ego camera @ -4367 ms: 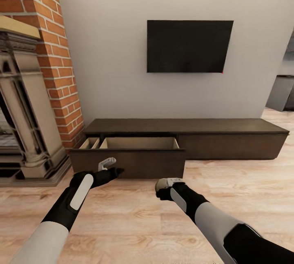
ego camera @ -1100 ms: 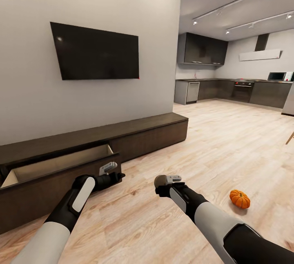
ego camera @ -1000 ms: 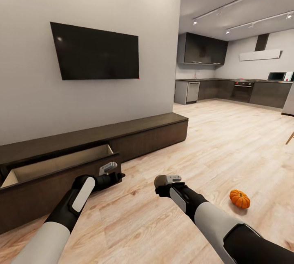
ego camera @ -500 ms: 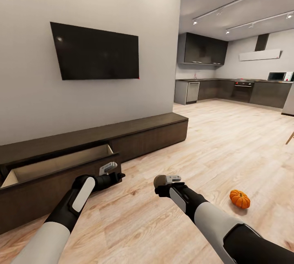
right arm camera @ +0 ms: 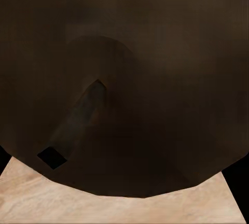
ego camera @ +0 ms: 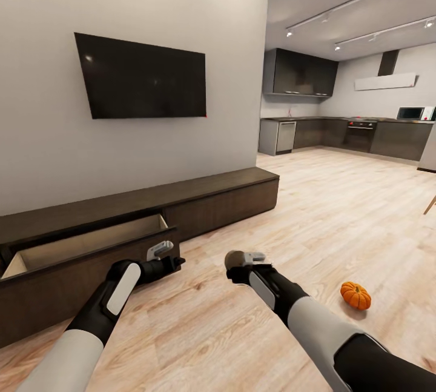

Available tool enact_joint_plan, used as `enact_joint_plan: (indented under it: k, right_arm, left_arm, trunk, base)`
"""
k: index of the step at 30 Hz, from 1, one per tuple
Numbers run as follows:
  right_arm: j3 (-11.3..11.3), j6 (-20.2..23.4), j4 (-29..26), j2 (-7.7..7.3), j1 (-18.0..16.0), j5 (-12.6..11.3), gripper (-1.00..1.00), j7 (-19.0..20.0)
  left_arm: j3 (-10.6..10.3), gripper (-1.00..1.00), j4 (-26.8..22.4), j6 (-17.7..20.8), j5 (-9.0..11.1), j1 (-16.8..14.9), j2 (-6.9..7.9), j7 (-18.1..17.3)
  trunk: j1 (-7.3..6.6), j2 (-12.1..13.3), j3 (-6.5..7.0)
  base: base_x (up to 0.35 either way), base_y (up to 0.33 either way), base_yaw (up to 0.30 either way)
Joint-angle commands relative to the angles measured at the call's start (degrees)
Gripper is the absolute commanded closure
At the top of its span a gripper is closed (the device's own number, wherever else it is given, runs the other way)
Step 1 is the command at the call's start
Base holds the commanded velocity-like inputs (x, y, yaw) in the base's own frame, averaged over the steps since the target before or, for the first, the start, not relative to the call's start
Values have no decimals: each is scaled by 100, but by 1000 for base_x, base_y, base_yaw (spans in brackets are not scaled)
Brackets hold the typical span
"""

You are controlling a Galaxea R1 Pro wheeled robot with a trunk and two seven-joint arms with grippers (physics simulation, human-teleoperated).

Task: Place each of the two pumpkins and all three candles from the living room inside a cabinet in the living room (use any cabinet), then make sure every cabinet is closed, and position the cauldron so it is next to a table in the living room.

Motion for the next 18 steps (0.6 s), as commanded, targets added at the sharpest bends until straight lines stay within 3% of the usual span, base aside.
enact_joint_plan:
  k: [1, 9, 13, 16, 18]
  right_arm:
    - [48, 35, -138, -9, -2, -54, 100, -60]
    - [26, 277, -477, -58, -2, -75, 100, -63]
    - [27, 450, -868, -235, -2, -87, 100, -62]
    - [-23, 1084, -1363, -408, 3, -98, 100, -55]
    - [-118, 1234, -1506, -465, 9, -100, 100, -54]
  left_arm:
    - [-15, -100, -8, 14, 59, -2, 7, 52]
    - [-10, -100, -8, 12, 59, -2, 11, 51]
    - [-8, -100, -8, 12, 59, -3, 16, 46]
    - [-4, -100, -8, 11, 59, -3, 18, 47]
    - [-3, -100, -8, 13, 59, 0, 18, 47]
  trunk:
    - [-1, -2, -7]
    - [-1, -2, -7]
    - [-1, -2, -7]
    - [-1, -2, -7]
    - [-1, -2, -7]
  base:
    - [0, 0, 0]
    - [0, 0, 0]
    - [0, 0, 0]
    - [0, 0, 0]
    - [0, 0, 0]
